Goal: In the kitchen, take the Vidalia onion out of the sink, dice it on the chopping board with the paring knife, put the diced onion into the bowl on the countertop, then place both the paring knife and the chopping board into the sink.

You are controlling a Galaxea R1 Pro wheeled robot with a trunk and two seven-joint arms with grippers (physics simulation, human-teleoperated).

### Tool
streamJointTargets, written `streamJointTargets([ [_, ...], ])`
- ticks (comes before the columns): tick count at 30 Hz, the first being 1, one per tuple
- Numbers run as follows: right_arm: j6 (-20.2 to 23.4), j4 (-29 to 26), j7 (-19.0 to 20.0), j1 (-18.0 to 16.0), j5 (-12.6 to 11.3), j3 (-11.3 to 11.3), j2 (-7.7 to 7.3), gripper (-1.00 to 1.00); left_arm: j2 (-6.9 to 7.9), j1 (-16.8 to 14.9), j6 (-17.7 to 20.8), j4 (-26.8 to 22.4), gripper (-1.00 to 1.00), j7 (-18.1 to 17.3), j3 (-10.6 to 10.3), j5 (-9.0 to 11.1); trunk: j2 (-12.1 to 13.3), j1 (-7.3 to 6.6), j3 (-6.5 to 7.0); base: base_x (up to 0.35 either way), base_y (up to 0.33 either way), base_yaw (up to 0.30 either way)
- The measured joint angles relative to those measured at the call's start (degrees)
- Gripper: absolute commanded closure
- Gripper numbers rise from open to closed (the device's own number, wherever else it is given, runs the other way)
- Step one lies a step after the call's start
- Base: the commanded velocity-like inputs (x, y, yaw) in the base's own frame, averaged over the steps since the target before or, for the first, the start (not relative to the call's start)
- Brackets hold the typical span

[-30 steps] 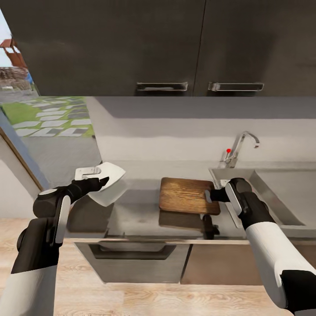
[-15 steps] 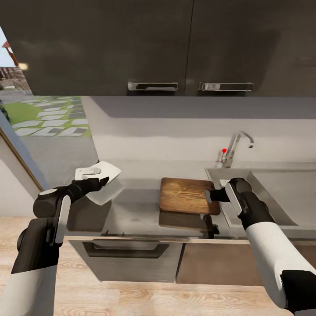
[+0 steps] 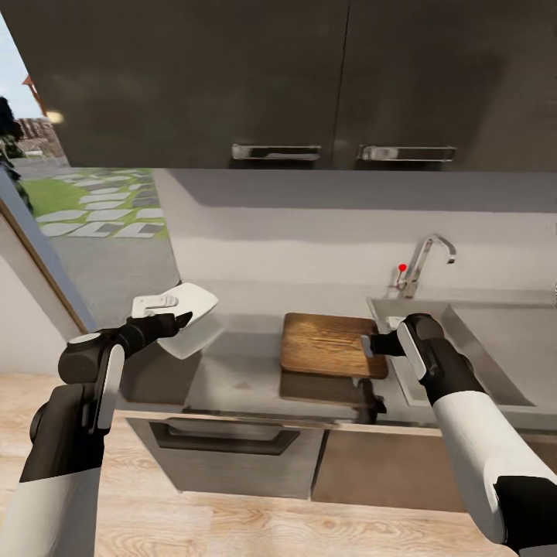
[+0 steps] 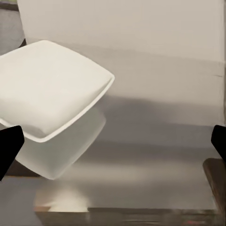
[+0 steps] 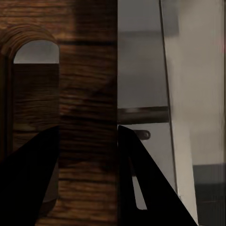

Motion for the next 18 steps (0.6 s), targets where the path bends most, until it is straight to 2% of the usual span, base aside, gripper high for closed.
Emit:
streamJointTargets([
  [4,0.0,0.0,0.0,0.0,0.2,0.0,0.01,1.0,0.01,0.0,0.0,0.0,-1.0,0.0,0.0,0.0,0.0,0.0,0.0,0.0,-0.13,0.049],
  [11,0.0,0.0,0.0,0.0,-0.1,0.0,0.01,1.0,0.0,0.0,0.0,0.1,-1.0,0.0,0.0,0.0,0.0,0.0,0.0,0.0,-0.023,0.185],
  [18,0.0,-0.1,0.0,0.0,-0.1,0.0,0.0,1.0,-0.03,0.0,0.0,0.1,-1.0,0.0,0.0,0.0,0.0,0.0,0.0,0.0,-0.001,0.025],
])
